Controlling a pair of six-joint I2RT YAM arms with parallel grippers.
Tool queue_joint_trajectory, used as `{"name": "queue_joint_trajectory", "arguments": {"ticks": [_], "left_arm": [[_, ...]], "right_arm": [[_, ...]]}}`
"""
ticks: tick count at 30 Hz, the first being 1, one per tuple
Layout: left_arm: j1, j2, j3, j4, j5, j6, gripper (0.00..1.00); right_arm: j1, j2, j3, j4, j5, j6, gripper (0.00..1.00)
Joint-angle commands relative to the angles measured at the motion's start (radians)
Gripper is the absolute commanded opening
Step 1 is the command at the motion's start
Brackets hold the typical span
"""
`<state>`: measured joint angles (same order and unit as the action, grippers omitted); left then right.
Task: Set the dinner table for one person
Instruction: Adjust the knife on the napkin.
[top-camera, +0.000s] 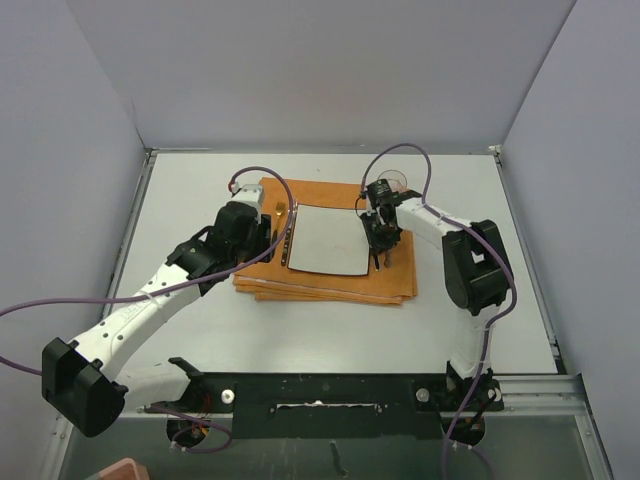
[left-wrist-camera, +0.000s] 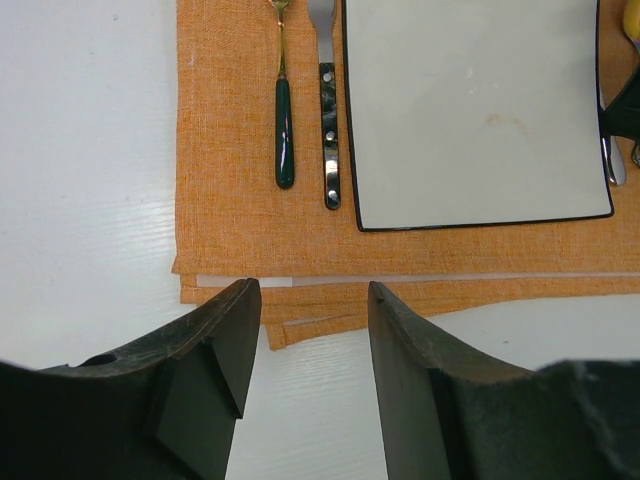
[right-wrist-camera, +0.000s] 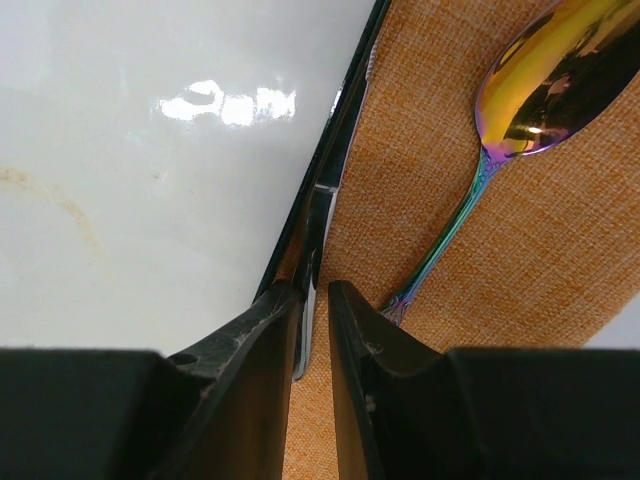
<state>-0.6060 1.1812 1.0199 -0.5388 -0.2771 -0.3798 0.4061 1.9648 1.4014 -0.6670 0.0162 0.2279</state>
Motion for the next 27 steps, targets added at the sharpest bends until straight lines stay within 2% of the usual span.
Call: {"name": "queue_joint_trajectory", "arguments": {"ticks": [1,10,12,16,27], "left_arm": [[0.005,0.008,0.054,0.04,-0.011,0.009,0.46],[0.006,0.005,0.052,0.043,-0.011,0.007,0.46],[0.005,0.005,0.052,0.044,-0.012,0.007,0.46],[0.005,0.003,0.057,0.04,-0.012,0.011,0.46],[0.005,0.002,0.062,0.036,-0.011,0.02,0.46]], "right_arm": [[0.011,0.023,0.039,0.023,-0.001,0.005,0.22],[0.015,0.046,0.054,0.004,0.003,0.01,0.26],[0.015,0.052,0.062,-0.004,0.004,0.01,0.2],[0.015,0.05,0.058,0.0,0.005,0.015,0.01],[0.008,0.025,0.05,-0.002,0.063,0.057,0.0]]}}
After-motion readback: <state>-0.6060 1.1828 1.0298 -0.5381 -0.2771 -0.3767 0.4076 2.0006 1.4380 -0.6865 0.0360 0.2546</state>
